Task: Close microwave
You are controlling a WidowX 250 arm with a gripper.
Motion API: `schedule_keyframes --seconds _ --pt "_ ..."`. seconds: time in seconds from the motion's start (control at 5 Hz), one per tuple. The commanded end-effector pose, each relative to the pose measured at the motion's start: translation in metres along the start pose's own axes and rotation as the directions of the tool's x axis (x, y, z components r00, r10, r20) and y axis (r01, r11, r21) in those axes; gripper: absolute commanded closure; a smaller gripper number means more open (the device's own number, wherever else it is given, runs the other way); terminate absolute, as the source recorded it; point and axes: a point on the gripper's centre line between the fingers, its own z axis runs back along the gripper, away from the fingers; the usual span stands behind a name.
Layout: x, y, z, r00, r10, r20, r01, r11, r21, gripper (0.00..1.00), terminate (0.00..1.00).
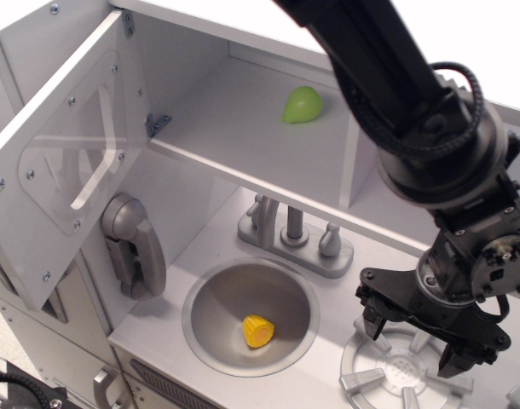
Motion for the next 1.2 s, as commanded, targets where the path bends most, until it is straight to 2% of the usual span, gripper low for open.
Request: schedule_keyframes --seconds 0.0,0.2,0.4,0.8,1.0 --pt "0.000 0.000 0.000 1.000 0.000 0.000 0.000 1.000 0.000 0.00 0.00" --pt "0.002 0.008 0.021 0.995 0.100 0.028 -0.099 0.994 -0.041 0.00 0.00" --pt "0.009 0.021 0.055 0.992 0.123 -0.037 -0.125 0.990 -0.068 0.00 0.00" --pt "0.019 0.066 0.140 0.976 0.219 0.022 -0.214 0.968 -0.134 0.00 0.00" --pt "0.010 0.090 0.174 0.976 0.211 0.049 -0.200 0.966 -0.162 0.00 0.00"
